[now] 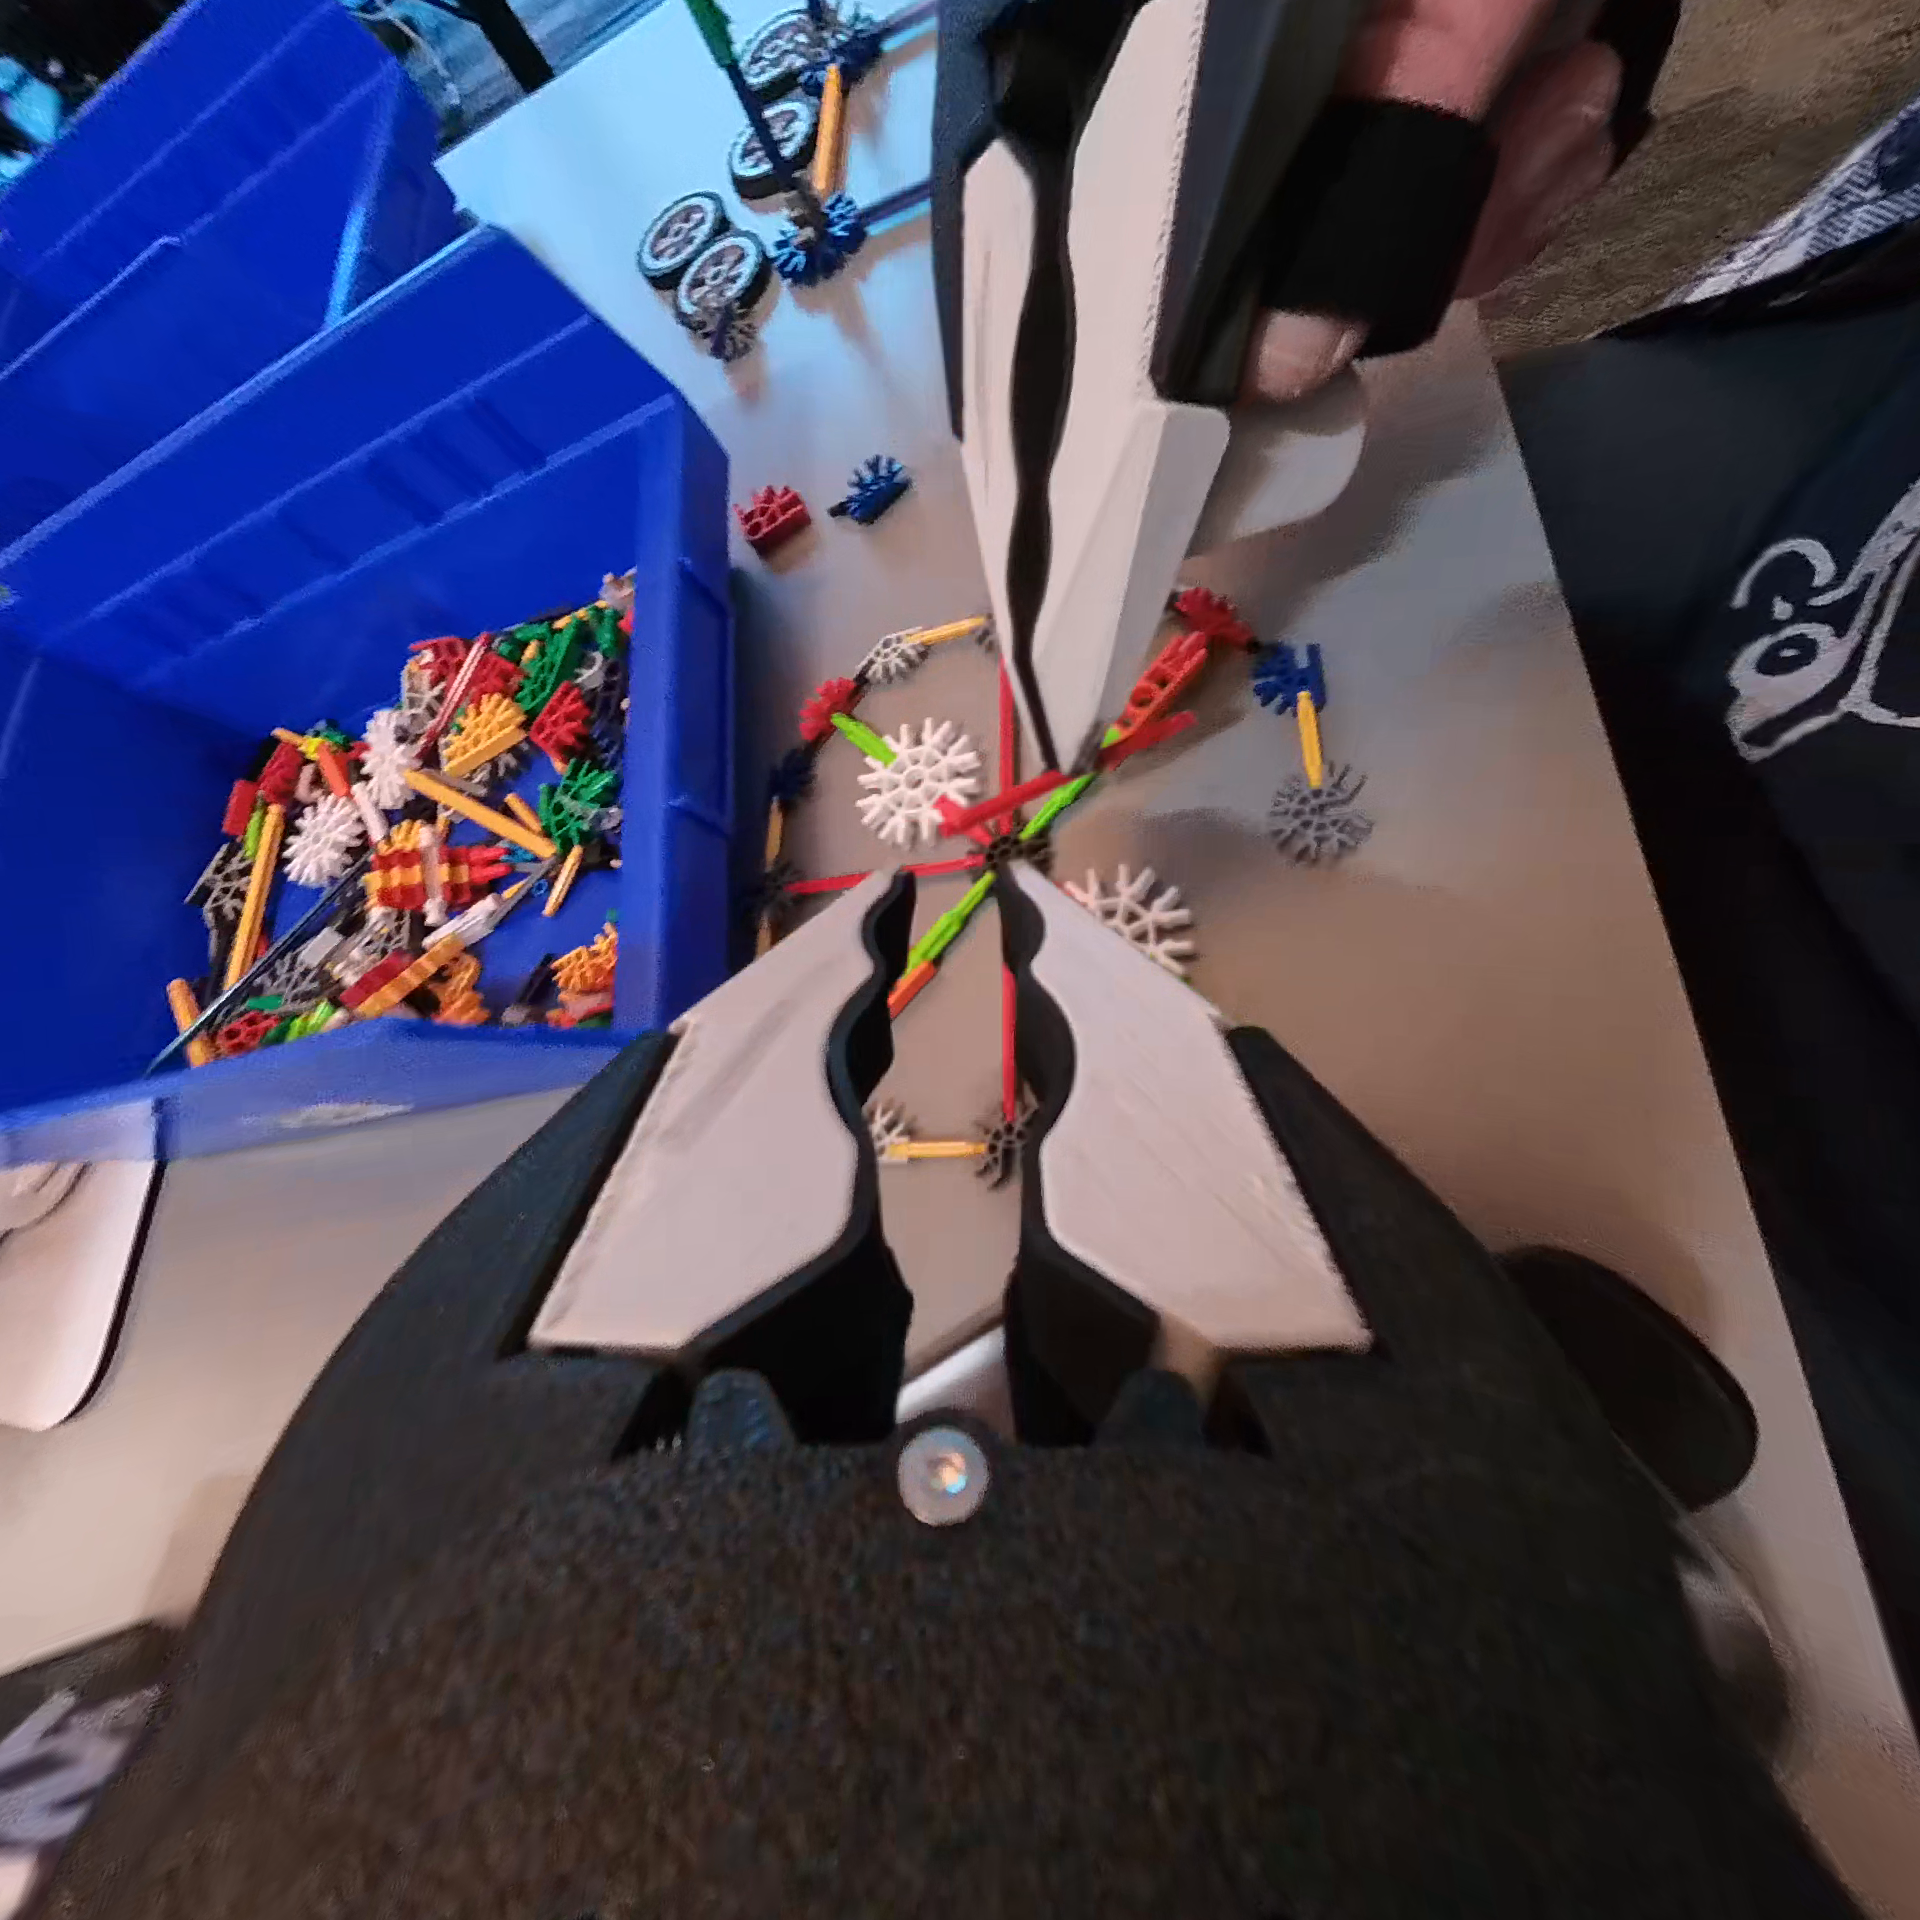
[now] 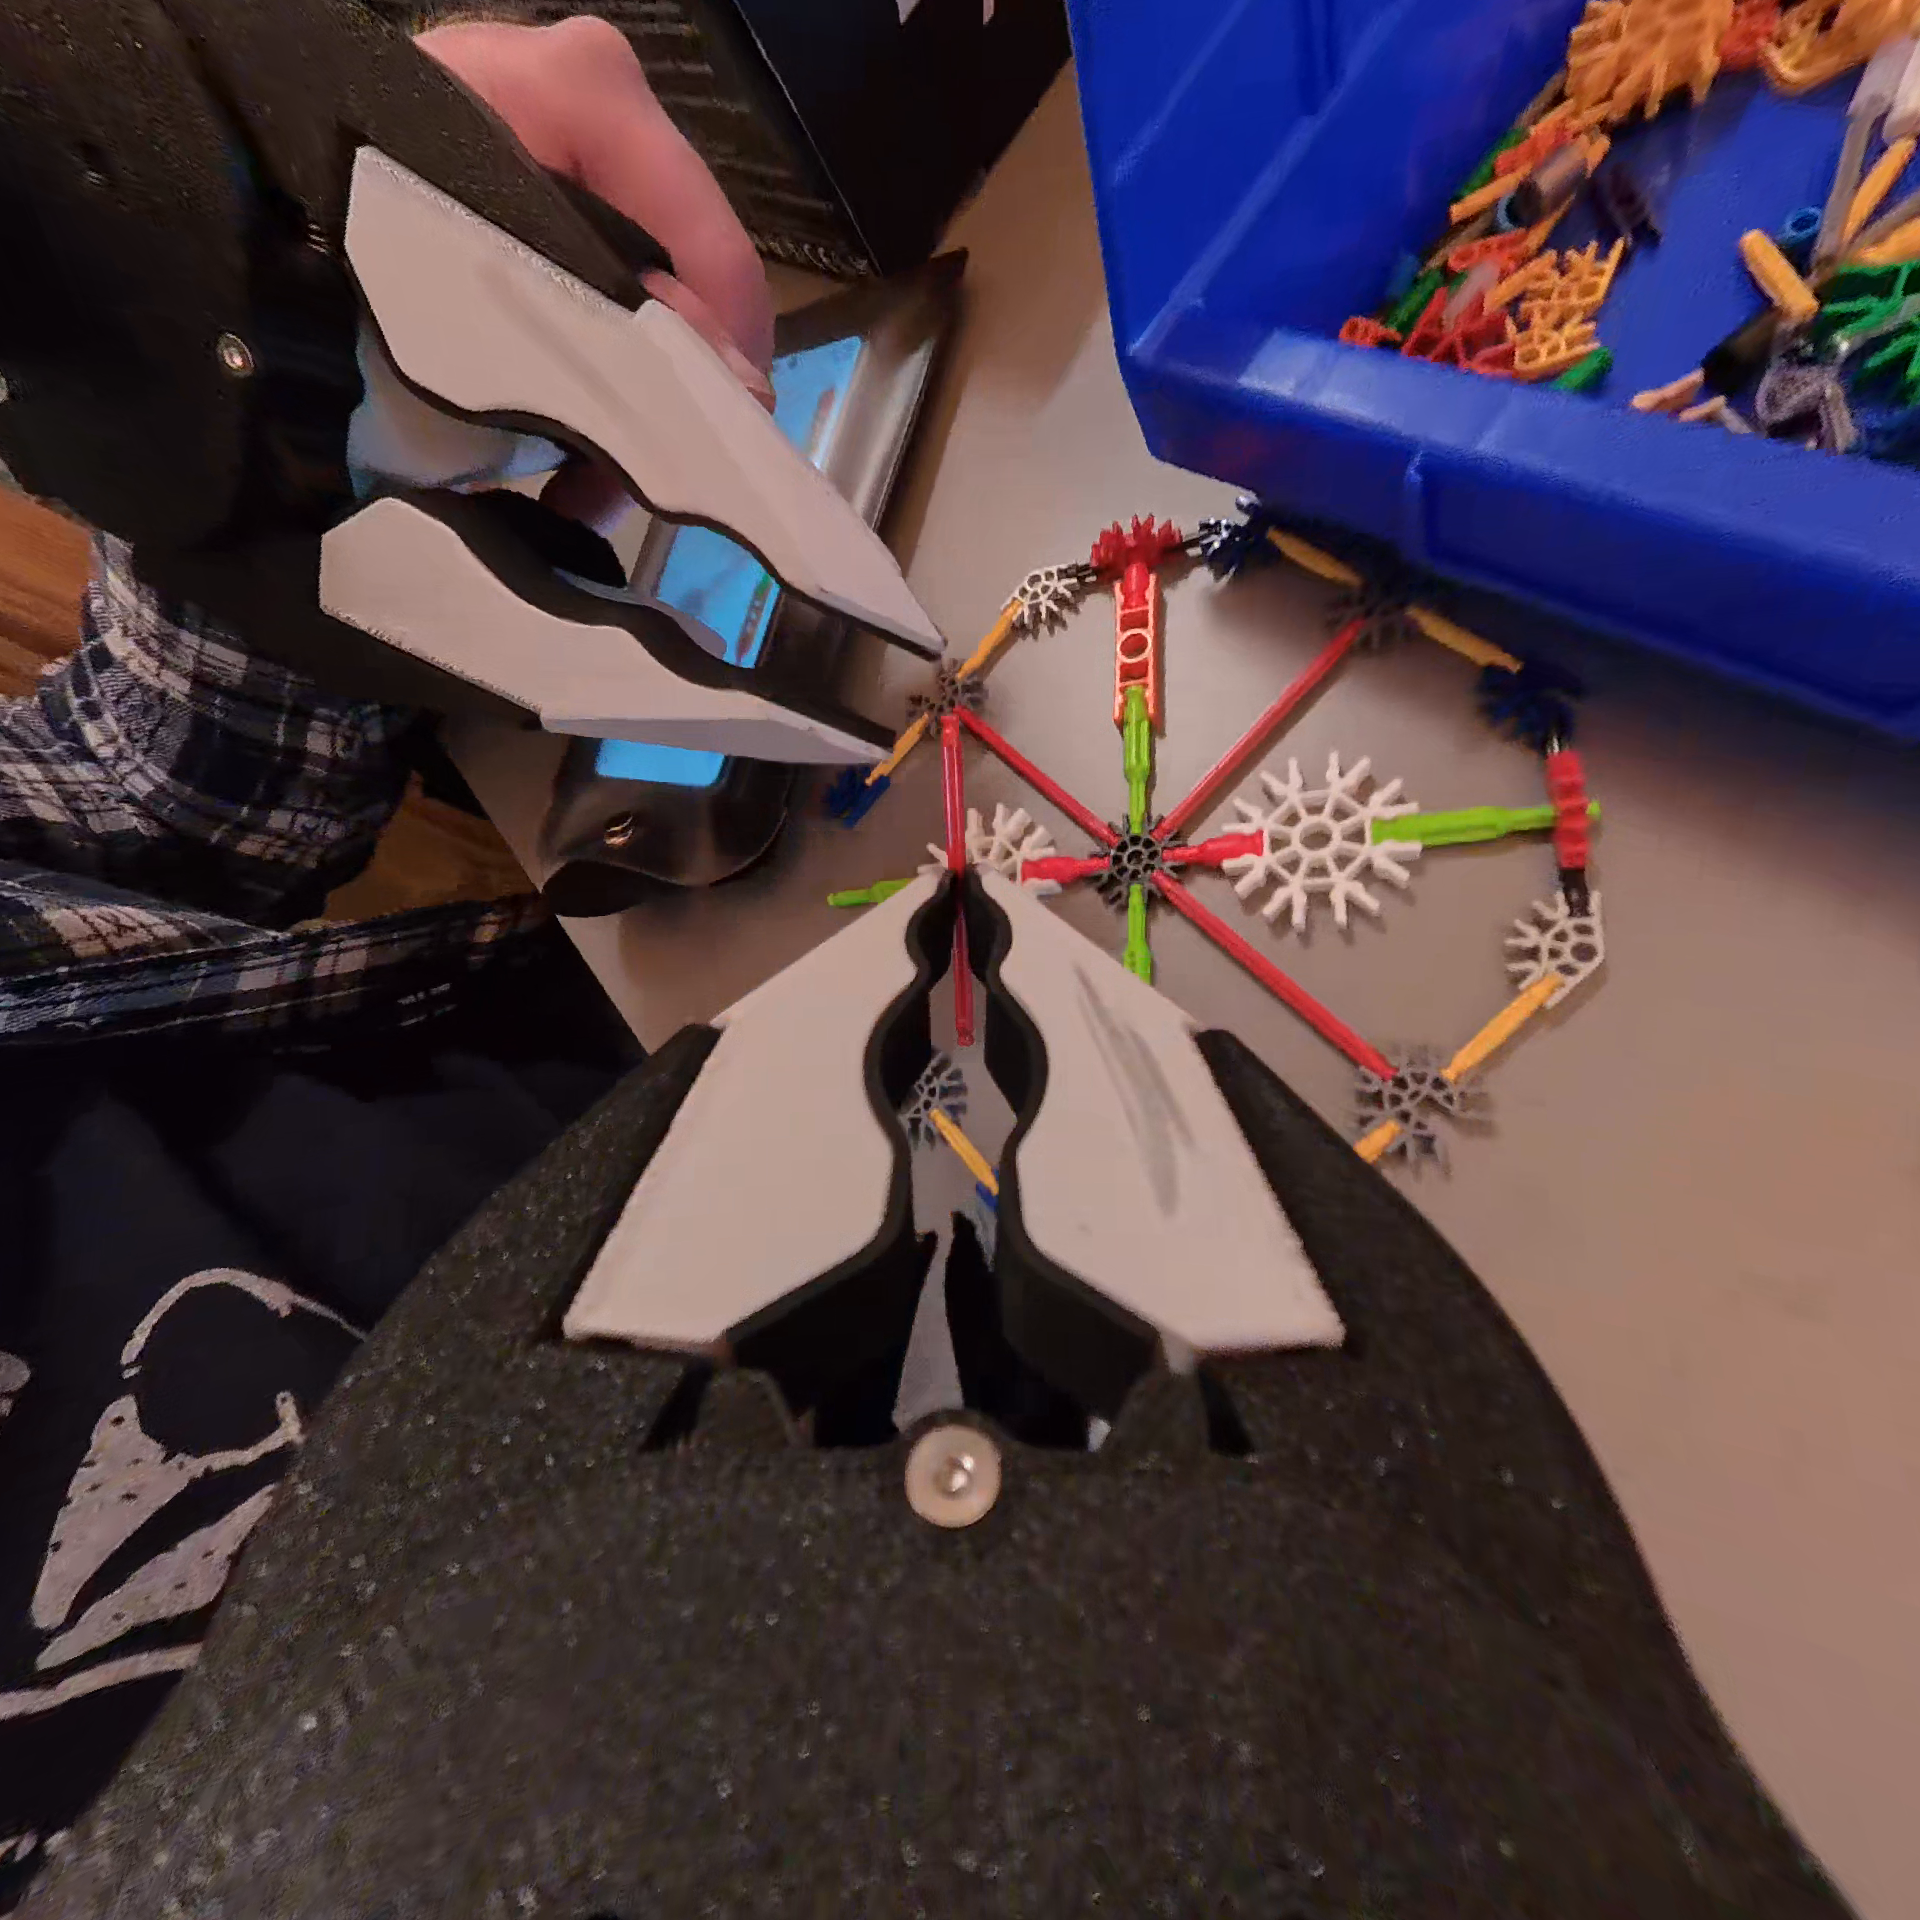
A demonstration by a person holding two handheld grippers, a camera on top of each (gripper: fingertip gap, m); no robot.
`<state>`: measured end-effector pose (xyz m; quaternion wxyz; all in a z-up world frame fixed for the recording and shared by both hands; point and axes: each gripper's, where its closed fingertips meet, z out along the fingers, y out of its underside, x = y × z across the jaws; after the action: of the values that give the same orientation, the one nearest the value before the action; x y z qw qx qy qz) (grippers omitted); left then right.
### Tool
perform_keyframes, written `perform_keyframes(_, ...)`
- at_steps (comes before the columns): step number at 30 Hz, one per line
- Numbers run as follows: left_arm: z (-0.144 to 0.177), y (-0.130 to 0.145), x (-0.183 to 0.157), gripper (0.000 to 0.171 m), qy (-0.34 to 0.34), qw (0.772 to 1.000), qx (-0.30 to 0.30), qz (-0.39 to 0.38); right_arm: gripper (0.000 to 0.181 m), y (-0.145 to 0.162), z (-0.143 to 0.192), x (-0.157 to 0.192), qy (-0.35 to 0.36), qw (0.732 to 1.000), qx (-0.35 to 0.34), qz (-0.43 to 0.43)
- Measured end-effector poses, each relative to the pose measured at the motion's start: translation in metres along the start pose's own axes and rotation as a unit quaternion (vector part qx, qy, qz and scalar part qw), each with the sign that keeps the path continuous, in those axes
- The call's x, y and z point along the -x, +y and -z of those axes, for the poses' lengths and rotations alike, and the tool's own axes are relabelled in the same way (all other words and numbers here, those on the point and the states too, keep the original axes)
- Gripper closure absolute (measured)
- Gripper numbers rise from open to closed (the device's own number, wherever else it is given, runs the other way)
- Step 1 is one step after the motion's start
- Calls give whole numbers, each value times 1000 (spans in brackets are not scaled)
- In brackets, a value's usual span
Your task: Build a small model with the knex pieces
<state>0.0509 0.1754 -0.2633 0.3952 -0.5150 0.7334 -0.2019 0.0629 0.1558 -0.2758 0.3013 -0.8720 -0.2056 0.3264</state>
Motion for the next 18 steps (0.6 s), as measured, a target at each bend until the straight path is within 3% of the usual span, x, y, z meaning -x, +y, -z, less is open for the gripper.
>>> perform_keyframes(8, -28, 3, -15, 158, 37, 998, 40, -35, 181, 6, 0, -4, 8, 998, -47, -41)
perform_keyframes(18, -42, 10, -18, 163, 63, 996, 51, -21, 181, 13, -5, -5, 6, 994, -74, -78)
